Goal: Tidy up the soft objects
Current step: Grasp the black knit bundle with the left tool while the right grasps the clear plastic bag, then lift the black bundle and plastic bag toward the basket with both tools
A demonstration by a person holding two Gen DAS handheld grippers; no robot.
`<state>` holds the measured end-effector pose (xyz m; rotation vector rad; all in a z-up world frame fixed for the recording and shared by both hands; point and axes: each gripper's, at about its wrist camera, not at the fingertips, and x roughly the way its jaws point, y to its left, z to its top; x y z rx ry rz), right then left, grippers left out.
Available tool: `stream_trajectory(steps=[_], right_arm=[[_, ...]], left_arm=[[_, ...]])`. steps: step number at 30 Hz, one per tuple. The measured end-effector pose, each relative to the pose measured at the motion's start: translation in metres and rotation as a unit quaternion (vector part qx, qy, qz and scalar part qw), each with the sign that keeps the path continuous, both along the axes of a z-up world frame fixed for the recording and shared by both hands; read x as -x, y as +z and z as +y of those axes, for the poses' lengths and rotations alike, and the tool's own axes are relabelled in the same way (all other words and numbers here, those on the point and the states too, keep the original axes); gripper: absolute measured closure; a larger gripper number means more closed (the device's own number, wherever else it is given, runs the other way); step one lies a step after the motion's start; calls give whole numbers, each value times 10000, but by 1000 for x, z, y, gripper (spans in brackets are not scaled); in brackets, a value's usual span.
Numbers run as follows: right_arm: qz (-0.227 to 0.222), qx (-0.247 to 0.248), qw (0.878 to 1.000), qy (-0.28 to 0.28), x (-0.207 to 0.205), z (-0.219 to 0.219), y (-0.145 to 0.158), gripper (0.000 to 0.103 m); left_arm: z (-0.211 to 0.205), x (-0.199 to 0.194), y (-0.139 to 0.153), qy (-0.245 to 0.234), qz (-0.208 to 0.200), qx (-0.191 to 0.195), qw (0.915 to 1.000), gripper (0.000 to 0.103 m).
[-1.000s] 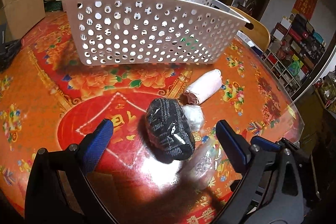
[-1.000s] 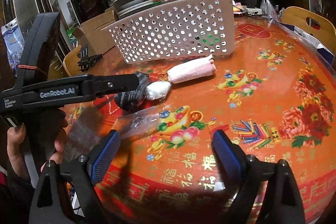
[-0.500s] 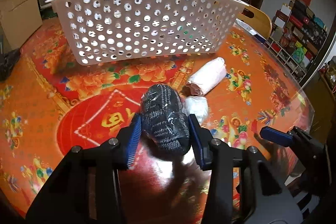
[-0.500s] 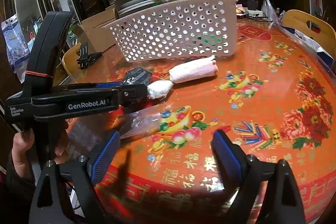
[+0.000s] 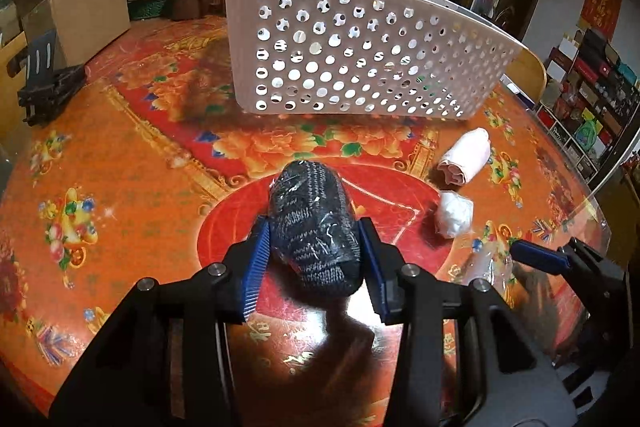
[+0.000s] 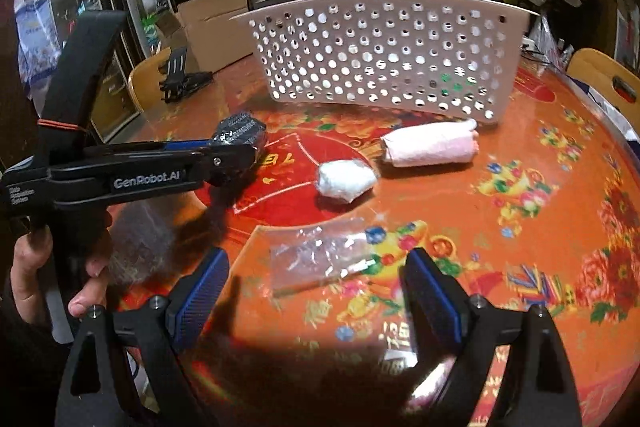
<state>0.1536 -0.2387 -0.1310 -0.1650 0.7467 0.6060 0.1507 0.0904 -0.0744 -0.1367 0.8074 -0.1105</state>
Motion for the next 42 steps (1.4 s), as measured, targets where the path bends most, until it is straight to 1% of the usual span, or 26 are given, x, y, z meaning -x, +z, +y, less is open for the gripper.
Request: stream_trajectory(steps=[2, 4, 6, 8, 9, 10, 11, 22, 32, 37, 42], right_arm=[[-18, 137, 9999, -4, -4, 6, -1, 14], [-38, 196, 9998, -3, -5, 9, -1, 16], [-119, 298, 9995, -22, -6, 11, -2, 23], [-221, 401, 9989, -81, -6, 12, -2, 34], [-237, 402, 9989, -90, -6, 11, -2, 37], [-257, 389, 9989, -94, -6, 10, -2, 44], [-283, 391, 9988, -99, -6, 9, -2, 49], [-521, 340, 9981, 23, 3, 2, -4, 49], [-487, 217, 9986, -33, 5, 1, -3, 50], [-574, 65, 9983, -87, 7, -6, 5, 50], [-736, -34, 9972, -122, 10, -13, 17, 50]], left_arm=[[-1, 0, 0, -5, -23, -59, 10000, 62], [-1, -1, -1, -11, -16, -21, 10000, 62], [-3, 0, -1, -10, -7, 21, 10000, 62], [-3, 1, -1, -16, -4, 41, 10000, 62], [-3, 0, -1, -16, -3, 44, 10000, 62], [-3, 0, -1, -15, -3, 45, 10000, 62], [-3, 0, -1, -14, -2, 47, 10000, 62], [-3, 0, -2, -8, -17, -22, 10000, 62], [-3, 2, -1, 15, -62, -19, 10000, 62], [-3, 8, 5, 61, -307, -89, 9995, 62], [-5, 9, 6, 17, -282, -124, 9995, 62]])
